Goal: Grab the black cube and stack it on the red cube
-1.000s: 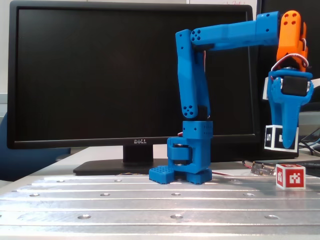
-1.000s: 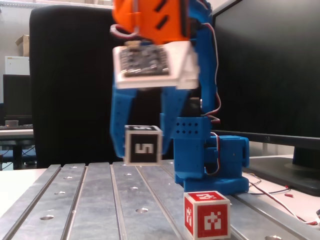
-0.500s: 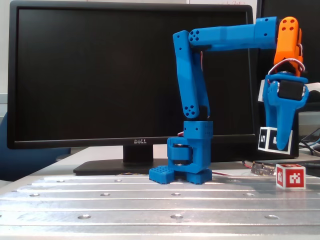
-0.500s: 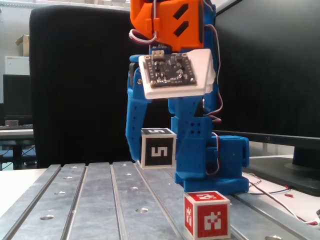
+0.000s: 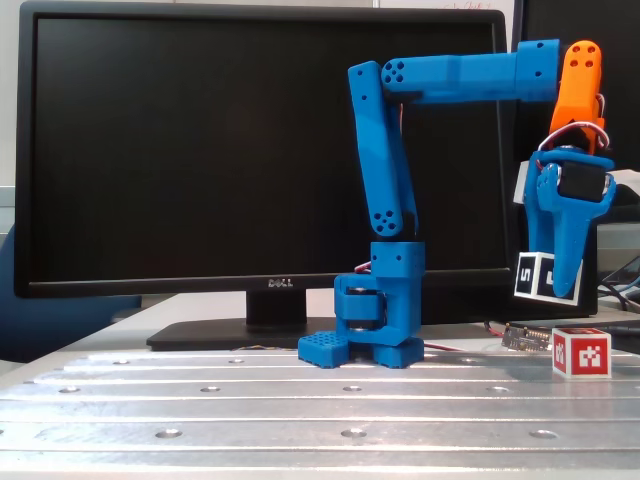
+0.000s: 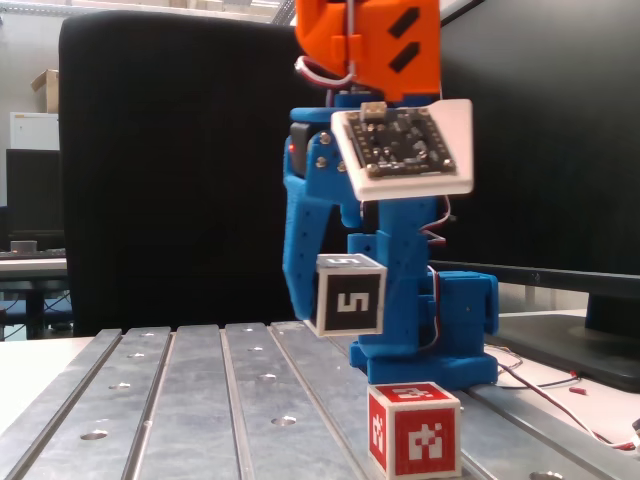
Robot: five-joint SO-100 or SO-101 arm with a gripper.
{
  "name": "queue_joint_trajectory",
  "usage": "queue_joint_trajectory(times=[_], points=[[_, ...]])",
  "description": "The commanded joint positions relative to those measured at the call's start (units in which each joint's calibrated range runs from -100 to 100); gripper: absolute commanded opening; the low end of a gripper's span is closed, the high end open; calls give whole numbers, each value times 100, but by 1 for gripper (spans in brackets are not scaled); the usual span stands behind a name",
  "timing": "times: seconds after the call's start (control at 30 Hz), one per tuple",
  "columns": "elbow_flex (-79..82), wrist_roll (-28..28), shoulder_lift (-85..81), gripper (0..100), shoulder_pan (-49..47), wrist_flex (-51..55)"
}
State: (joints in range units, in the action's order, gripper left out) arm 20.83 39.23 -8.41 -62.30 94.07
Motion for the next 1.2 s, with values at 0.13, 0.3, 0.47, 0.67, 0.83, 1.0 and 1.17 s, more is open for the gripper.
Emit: queue_joint_trajectory(times=[0.13,0.3,0.47,0.67,0.83,1.0,1.17], points=[[-270,296,-270,18,-441,-48],[-324,385,-261,18,-633,-339],[-315,459,-253,18,-662,-510],[-252,459,-186,18,-743,-621],[-233,506,-228,19,-707,-647],[-233,470,-203,19,-699,-647],[-206,470,-169,19,-707,-647]])
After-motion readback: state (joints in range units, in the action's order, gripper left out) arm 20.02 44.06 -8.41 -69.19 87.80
